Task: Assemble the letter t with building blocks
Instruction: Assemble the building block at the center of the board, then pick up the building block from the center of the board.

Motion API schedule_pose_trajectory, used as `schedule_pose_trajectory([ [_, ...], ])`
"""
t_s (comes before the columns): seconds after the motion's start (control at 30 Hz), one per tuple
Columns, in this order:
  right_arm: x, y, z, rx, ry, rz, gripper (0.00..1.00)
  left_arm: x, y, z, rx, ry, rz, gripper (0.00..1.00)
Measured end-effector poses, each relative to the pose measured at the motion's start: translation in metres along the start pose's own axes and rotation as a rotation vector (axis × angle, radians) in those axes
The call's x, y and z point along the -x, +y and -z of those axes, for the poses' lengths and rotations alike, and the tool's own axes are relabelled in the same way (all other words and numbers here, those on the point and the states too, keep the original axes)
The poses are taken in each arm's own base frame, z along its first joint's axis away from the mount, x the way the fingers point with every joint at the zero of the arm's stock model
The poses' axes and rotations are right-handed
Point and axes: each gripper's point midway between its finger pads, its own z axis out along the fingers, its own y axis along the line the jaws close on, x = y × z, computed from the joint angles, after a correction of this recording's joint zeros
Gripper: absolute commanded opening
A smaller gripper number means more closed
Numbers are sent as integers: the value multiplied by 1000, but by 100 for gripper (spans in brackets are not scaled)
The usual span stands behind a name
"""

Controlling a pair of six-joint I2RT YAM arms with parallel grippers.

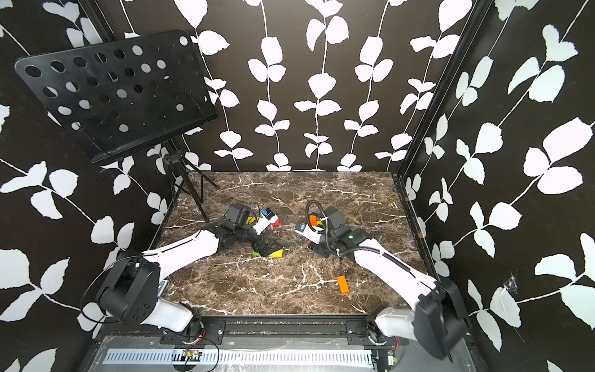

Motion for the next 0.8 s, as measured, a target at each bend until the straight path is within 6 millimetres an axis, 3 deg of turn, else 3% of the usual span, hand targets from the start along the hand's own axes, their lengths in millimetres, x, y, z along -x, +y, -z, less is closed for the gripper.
schedule_pose_trajectory([
  [0.1,-11,-14,13,-86,78,-207,49,5,3,-4,-1,3,16,99],
  [0.2,-40,-12,13,-138,194,-443,49,9,1,-11,5,20,27,99],
  [0.47,-128,47,-6,-218,434,-730,50,2,-57,-32,-69,60,-20,99],
  [0.57,-145,53,-6,-273,467,-776,50,-8,-71,-31,-91,69,-17,99],
  [0.8,-165,55,4,-350,445,-876,50,-3,-76,-22,-97,40,-24,99],
])
